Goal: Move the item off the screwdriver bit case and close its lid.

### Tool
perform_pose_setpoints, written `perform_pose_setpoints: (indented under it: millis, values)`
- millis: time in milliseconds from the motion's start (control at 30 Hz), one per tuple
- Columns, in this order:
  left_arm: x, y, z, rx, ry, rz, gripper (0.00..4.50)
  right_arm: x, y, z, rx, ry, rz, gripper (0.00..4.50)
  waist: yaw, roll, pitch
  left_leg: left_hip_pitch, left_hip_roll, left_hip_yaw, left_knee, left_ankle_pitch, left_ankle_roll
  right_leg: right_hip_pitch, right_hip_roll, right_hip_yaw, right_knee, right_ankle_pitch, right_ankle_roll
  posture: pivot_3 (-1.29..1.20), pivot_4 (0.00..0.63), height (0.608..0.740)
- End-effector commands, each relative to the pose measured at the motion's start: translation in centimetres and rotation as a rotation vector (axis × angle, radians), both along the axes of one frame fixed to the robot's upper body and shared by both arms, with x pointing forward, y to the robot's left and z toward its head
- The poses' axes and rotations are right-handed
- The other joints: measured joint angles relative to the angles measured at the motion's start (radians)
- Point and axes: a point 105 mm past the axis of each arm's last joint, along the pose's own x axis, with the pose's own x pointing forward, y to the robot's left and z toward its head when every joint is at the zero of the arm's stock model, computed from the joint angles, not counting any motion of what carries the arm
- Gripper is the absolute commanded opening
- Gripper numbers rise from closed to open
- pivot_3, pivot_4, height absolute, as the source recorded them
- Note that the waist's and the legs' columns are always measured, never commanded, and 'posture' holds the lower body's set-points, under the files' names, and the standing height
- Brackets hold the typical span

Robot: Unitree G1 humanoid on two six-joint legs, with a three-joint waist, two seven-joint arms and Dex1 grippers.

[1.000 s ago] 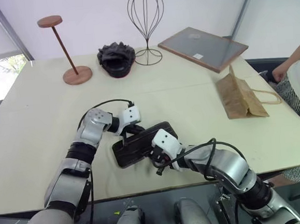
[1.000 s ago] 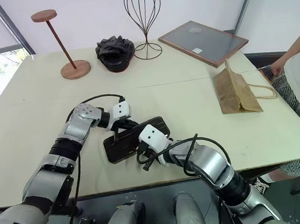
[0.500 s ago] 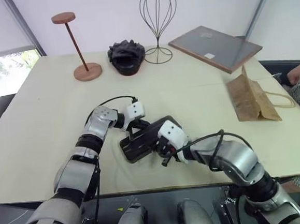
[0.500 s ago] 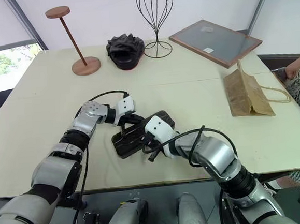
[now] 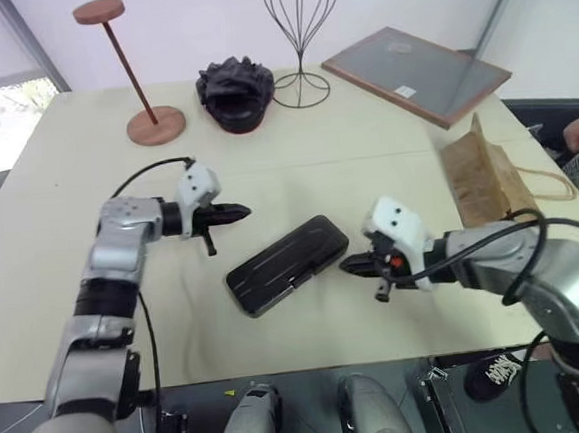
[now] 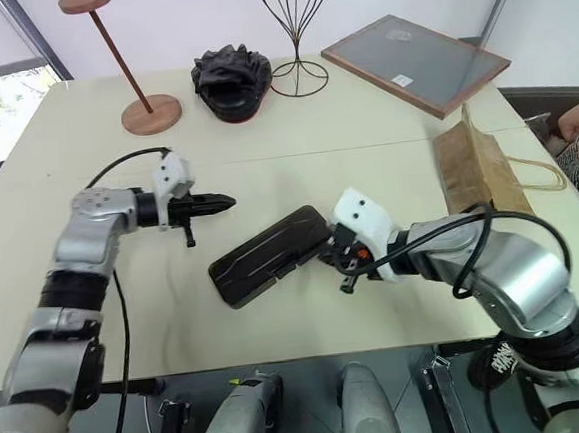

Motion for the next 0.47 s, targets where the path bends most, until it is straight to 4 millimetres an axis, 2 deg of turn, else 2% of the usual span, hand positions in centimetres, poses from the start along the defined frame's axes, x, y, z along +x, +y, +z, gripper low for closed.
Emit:
perform_pose_setpoints:
  millis: [33, 133, 300, 467]
  values:
    - [-3.0, 0.5, 2.9, -0.058, -0.017, 0.016, 0.00, 0.3, -0.8, 1.9, 0.004, -0.087, 0.035, 0.03, 0.001, 0.000, 0.001, 0.000, 0.000, 0.000, 0.000, 0.000, 0.000, 0.000, 0.000, 0.000, 0.000, 0.000, 0.000, 0.00, 0.150, 0.734]
    - [-6.4, 1.4, 2.9, -0.076, 0.054, 0.035, 0.00, 0.5, -1.9, 2.6, -0.015, -0.117, 0.033, 0.03, 0.002, 0.001, 0.004, 0.000, 0.000, 0.001, 0.000, 0.000, 0.000, 0.000, 0.000, 0.000, 0.000, 0.000, 0.000, 0.00, 0.150, 0.734]
    - [-11.0, 1.3, 2.5, -0.114, 0.162, 0.042, 0.00, 0.8, -3.1, 3.1, -0.033, -0.147, 0.031, 0.03, 0.005, 0.000, 0.009, 0.000, 0.001, 0.002, 0.000, 0.000, 0.000, 0.000, 0.000, 0.000, 0.000, 0.000, 0.000, 0.00, 0.150, 0.734]
    - [-12.4, 0.7, 2.0, -0.155, 0.196, 0.083, 0.00, 1.6, -4.0, 3.3, -0.046, -0.170, 0.019, 0.03, 0.009, 0.000, 0.009, -0.001, 0.001, 0.003, 0.001, 0.000, 0.000, 0.000, -0.001, 0.000, -0.001, 0.000, -0.001, 0.00, 0.150, 0.734]
